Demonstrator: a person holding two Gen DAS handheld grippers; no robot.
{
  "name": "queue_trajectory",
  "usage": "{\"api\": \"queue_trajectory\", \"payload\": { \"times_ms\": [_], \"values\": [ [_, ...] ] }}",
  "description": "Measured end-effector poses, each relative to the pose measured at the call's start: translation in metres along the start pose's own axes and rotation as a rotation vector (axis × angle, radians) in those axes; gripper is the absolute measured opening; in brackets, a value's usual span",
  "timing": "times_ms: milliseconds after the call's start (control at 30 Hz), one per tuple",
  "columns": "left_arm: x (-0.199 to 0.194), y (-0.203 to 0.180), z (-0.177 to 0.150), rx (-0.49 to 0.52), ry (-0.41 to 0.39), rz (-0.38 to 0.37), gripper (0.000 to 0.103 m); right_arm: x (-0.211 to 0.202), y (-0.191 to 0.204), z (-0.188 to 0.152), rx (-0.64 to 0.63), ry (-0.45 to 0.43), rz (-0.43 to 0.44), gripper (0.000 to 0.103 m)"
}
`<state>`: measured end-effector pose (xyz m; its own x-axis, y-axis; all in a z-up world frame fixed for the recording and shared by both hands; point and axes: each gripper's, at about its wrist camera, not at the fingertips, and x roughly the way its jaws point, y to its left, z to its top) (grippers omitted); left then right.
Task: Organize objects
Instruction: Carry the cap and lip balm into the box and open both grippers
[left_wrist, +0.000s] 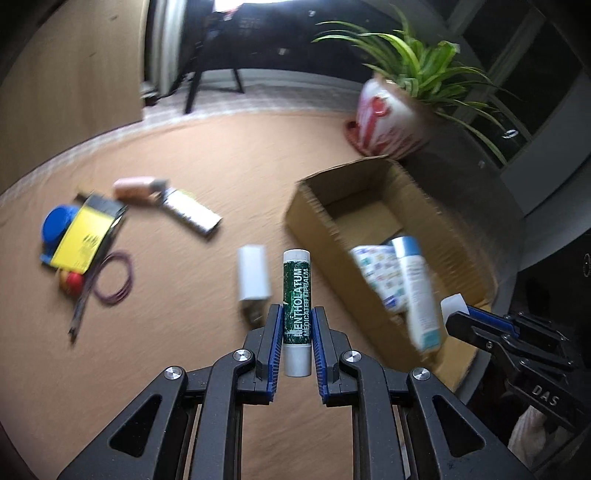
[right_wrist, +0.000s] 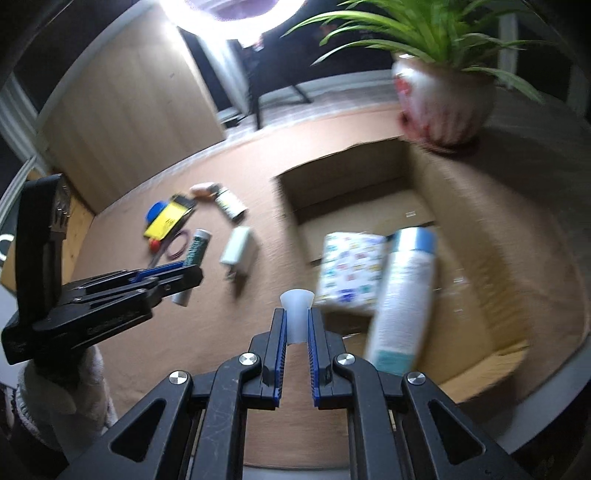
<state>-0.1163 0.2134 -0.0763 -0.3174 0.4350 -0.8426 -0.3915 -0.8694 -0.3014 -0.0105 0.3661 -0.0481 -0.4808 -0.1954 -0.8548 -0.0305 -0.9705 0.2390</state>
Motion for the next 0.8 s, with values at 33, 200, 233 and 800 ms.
{"api": "queue_trajectory", "payload": {
  "times_ms": [33,200,233,800],
  "values": [
    [0.002,-0.007,0.004,0.008,-0.003,-0.005,0.017,-0.002,-0.007,0.002,0.007,-0.006,-0.013,0.01],
    [0.013,-0.044,0.024,0.053,-0.009,-0.027,0.017,-0.004,-0.035,0.008,0.032,-0.019,-0.056,0.01],
    [0.017,-0.051,0.027,0.06,-0.005,-0.031,0.017,-0.004,-0.04,0.009,0.035,-0.018,-0.066,0.01],
    [0.047,-0.084,0.038,0.078,0.014,-0.03,0.061,0.007,-0.069,0.012,0.049,-0.002,-0.048,0.036]
  ]
}}
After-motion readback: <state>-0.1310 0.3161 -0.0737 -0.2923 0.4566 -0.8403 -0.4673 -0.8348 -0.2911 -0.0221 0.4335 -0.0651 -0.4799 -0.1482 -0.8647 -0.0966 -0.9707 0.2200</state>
